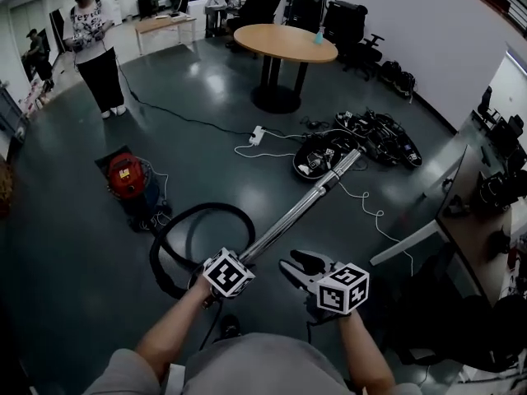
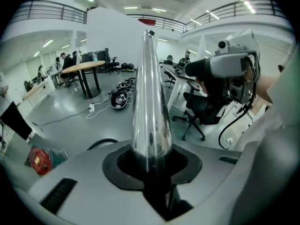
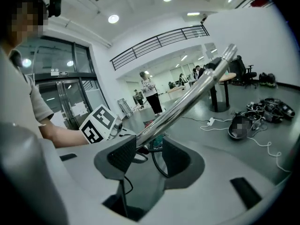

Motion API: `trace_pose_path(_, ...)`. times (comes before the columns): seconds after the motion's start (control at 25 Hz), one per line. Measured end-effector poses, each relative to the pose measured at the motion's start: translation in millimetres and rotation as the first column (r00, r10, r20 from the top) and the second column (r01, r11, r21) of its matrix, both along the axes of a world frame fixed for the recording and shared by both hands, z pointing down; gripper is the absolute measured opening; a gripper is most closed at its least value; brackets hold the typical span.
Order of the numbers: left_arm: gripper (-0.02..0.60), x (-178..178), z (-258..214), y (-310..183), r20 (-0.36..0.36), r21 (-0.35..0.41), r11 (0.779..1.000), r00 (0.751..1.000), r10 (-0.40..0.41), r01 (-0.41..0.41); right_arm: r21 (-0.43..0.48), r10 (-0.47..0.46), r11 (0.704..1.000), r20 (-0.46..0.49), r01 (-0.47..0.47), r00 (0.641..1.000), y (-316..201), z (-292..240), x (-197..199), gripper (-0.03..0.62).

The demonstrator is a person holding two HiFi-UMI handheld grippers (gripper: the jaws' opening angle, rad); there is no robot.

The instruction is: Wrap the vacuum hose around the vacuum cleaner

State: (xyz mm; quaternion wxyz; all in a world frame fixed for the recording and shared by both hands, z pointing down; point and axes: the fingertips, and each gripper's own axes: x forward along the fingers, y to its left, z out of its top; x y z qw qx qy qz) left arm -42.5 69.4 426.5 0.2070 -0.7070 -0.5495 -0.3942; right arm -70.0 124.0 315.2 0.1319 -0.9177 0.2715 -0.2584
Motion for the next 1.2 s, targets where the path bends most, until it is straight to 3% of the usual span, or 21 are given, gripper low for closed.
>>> trace_pose_path(0.12, 0.11, 18.4, -1.1, -23.8, 0.062, -0.048, 0.989, 0.989, -0.136, 0.139, 0.046, -0.023, 0.999, 0.036, 0.021, 0.999, -25.9, 7.7, 24.4, 0.16)
trace_pose_path(0.28, 0.11, 35.1, 1.4, -53.3, 0.107, -0.091, 0.96, 0.961, -0.254, 0.264, 0.13, -0.064, 0.99, 0.08, 0.054, 0.995, -64.4, 17.3, 56.9, 0.241)
trace_pose_path(0.56, 0.109, 46.1, 5.8, -89.6, 0.107, -0.133, 0.93, 0.938, -0.33, 0.342, 0.269, -0.137, 0.958, 0.128, 0.099, 0.982, -133.3, 22.4, 110.3, 0.267)
trace_pose_path(0.72, 0.109, 46.0, 1.8, -90.8, 0.125, -0.159, 0.912, 0.924, -0.361, 0.378, 0.394, -0.181, 0.911, 0.125, 0.118, 0.976, -158.9, 12.9, 135.3, 0.267)
trace_pose_path(0.88, 0.11, 50.7, -0.3, -74.9, 0.135, -0.175, 0.899, 0.914, -0.382, 0.401, 0.447, -0.265, 0.874, 0.107, 0.192, 0.958, -168.7, 13.1, 148.8, 0.267)
trace_pose_path(1.08, 0.11, 60.8, -8.4, -42.7, 0.152, -0.202, 0.87, 0.891, -0.427, 0.451, 0.565, -0.375, 0.778, 0.066, 0.275, 0.925, -147.2, 8.2, 157.8, 0.264)
trace_pose_path(1.2, 0.11, 71.0, -9.5, -23.0, 0.157, -0.208, 0.854, 0.878, -0.453, 0.478, 0.593, -0.42, 0.74, 0.041, 0.316, 0.907, -139.4, 7.7, 164.4, 0.261)
